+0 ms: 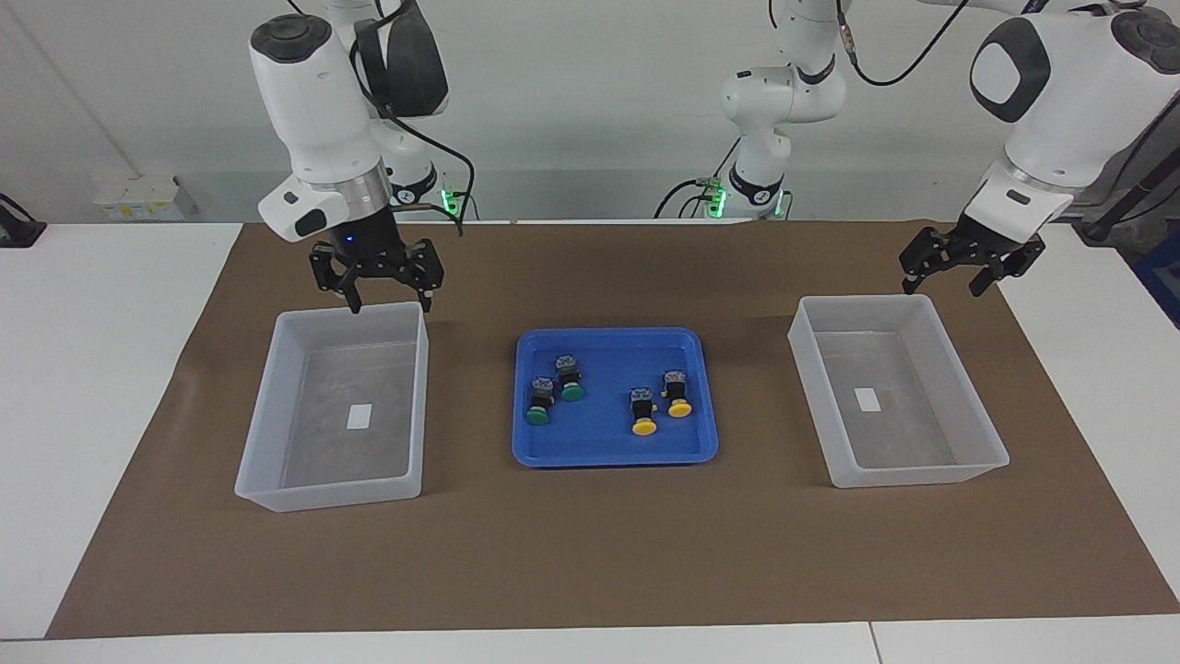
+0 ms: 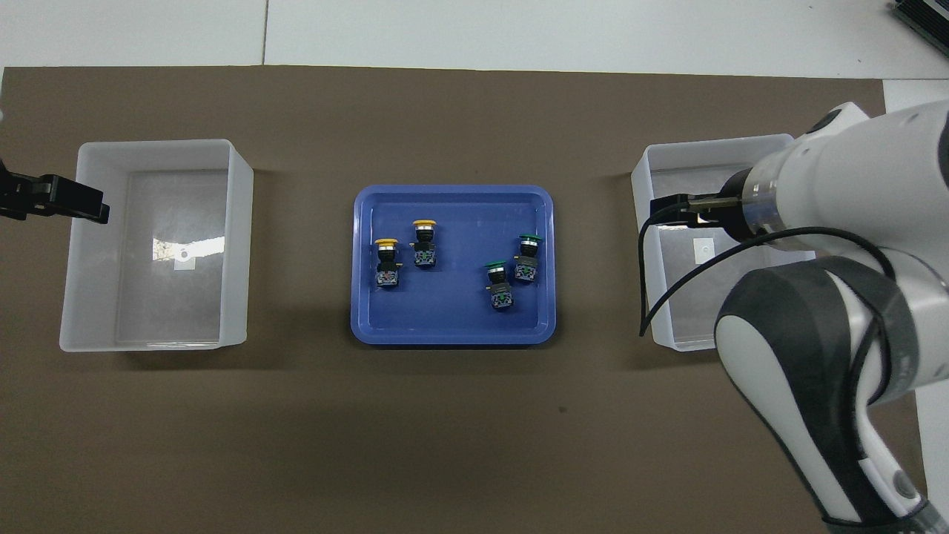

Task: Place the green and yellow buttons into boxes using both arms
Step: 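Move the right gripper over the nearer green button on the tray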

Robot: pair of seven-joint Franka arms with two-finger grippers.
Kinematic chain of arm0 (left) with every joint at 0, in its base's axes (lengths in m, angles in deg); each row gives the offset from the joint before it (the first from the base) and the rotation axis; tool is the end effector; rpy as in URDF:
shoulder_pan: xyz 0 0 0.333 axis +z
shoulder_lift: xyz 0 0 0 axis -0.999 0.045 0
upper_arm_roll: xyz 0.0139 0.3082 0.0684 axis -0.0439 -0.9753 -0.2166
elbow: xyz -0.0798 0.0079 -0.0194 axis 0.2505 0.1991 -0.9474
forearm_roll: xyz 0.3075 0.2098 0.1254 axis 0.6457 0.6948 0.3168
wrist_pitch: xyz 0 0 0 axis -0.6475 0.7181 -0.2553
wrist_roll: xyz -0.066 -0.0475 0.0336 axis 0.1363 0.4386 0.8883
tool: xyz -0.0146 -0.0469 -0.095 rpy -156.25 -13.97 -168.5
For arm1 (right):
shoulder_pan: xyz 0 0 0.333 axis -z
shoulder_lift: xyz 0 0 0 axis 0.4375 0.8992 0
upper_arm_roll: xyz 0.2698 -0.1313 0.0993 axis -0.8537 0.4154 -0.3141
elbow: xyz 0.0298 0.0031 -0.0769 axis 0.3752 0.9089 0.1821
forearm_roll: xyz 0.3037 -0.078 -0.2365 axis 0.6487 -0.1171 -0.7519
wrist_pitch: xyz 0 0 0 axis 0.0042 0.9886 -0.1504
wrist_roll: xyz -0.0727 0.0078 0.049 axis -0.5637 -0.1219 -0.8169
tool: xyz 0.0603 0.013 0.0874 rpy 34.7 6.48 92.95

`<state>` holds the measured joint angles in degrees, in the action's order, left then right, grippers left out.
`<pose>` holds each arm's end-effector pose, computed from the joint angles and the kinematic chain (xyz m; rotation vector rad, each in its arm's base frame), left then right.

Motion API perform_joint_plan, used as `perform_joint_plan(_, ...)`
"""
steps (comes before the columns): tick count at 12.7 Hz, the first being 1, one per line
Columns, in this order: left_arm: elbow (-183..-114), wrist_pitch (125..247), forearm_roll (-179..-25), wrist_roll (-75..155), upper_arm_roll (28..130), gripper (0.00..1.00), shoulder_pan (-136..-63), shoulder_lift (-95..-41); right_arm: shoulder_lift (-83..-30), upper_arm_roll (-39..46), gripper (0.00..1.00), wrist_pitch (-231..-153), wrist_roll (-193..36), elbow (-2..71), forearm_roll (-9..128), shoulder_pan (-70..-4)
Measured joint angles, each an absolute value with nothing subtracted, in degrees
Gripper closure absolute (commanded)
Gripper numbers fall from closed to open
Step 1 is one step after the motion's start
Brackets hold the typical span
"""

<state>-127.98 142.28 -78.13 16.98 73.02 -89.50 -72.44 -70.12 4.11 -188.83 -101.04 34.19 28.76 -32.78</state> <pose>0.5883 0.0065 0.5919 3.1249 -0.1788 0.0254 0.5718 0.1390 0.5416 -3.0925 0.0259 -0.2588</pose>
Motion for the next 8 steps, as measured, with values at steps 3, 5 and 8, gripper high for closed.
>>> perform_joint_plan(3,-128.0,142.3,-78.1,17.0,73.0,0.00,-89.5,-72.4,-67.8,4.1,0.00,-192.8,-105.8,35.2,28.8,-38.2)
perform_joint_plan(5,-128.0,142.3,-78.1,17.0,73.0,0.00,-89.5,-72.4,-65.4,4.0,0.00,-195.8,-108.0,35.3,28.6,-41.8)
perform_joint_plan(8,-128.0,142.3,-78.1,17.0,73.0,0.00,-89.5,-72.4,-61.4,4.0,0.00,-200.2,-110.7,35.6,25.6,-45.8)
